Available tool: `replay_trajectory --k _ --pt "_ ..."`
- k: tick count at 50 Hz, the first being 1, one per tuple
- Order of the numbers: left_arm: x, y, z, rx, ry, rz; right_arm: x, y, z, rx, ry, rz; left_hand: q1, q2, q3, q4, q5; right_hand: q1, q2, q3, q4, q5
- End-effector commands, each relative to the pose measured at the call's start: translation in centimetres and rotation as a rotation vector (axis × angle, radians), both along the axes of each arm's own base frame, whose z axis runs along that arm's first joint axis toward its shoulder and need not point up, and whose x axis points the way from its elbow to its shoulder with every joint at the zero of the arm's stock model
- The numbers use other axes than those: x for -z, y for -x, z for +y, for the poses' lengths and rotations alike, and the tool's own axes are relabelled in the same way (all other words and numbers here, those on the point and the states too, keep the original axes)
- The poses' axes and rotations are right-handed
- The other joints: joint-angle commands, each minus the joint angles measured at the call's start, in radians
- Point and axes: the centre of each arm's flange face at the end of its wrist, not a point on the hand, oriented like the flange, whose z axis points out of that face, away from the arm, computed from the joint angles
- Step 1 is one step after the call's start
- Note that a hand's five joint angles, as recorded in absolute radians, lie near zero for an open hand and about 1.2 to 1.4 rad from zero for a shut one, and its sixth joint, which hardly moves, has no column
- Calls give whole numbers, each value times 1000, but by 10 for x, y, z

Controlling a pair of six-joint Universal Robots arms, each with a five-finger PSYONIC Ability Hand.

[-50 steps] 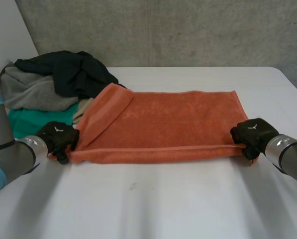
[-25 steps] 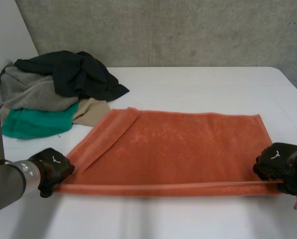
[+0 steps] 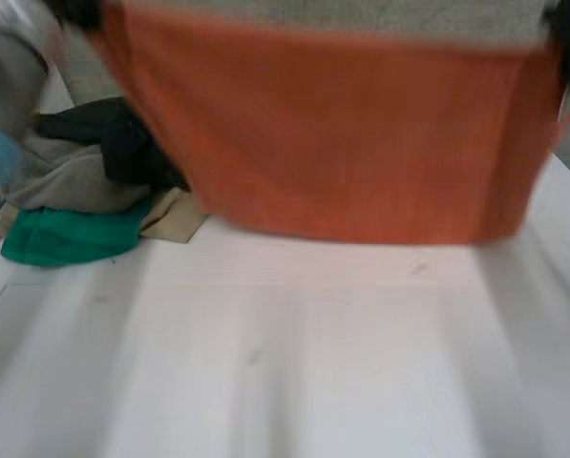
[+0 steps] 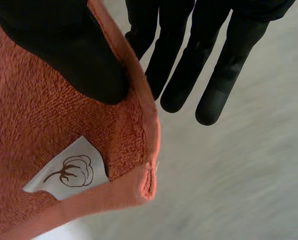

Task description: Fold the laundry.

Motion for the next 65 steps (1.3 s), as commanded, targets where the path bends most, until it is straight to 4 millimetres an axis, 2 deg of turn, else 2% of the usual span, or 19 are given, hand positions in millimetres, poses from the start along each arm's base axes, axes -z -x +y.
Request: replay_trajectory --k 1,4,11,12,15,16,18,20,24,27,32,35,38,40,43,48,50,59,65 --pt "-40 -6 6 54 125 172 -48 15 0 -70 196 -238 251 203 210 202 233 277 226 214 199 190" --pt "-27 -8 3 33 79 141 -39 13 -1 -77 146 -231 251 203 210 202 233 277 226 214 199 190" --pt "36 -12 4 -10 -113 25 0 10 1 -104 -50 -188 251 203 210 202 233 277 226 214 199 190" --pt "52 -12 8 -17 -156 -10 14 11 3 -106 -117 -176 251 203 210 202 233 277 226 214 199 190" --pt "75 -12 15 -18 -210 -70 39 12 8 -113 -235 -154 251 203 210 202 233 277 226 214 199 190" --pt "92 -12 21 -17 -243 -112 56 14 12 -118 -314 -135 251 203 210 202 233 277 226 214 199 190" --pt "110 -12 26 -15 -282 -155 76 15 16 -119 -391 -113 251 203 210 202 233 277 226 214 199 190" --pt "137 -14 37 -7 -342 -226 104 18 27 -120 -501 -74 251 203 210 202 233 277 226 214 199 190" --pt "178 -19 60 10 -453 -338 140 31 47 -98 -653 0 251 203 210 202 233 277 226 214 199 190" --pt "200 -27 82 8 -545 -427 152 42 67 -74 -753 72 251 203 210 202 233 277 226 214 199 190" --pt "220 -48 134 -4 -782 -585 147 62 106 -52 -910 257 251 203 210 202 233 277 226 214 199 190" --pt "223 -56 157 14 -907 -644 147 71 122 -87 -996 378 251 203 210 202 233 277 226 214 199 190" --pt "221 -54 167 53 -958 -669 145 69 127 -136 -1006 470 251 203 210 202 233 277 226 214 199 190" --pt "216 -49 164 68 -932 -662 145 66 124 -141 -991 475 251 203 210 202 233 277 226 214 199 190" --pt "210 -40 146 69 -866 -638 149 57 114 -148 -960 452 251 203 210 202 233 277 226 214 199 190" --pt "214 -24 91 25 -767 -593 161 42 87 -145 -880 367 251 203 210 202 233 277 226 214 199 190" --pt "216 -19 76 11 -743 -579 165 37 80 -141 -855 346 251 203 210 202 233 277 226 214 199 190" --pt "219 15 -2 -43 -547 -484 183 16 8 -40 -517 282 251 203 210 202 233 277 226 214 199 190" --pt "232 31 -36 -53 -499 -473 201 1 -27 -1 -438 287 251 203 210 202 233 277 226 214 199 190"
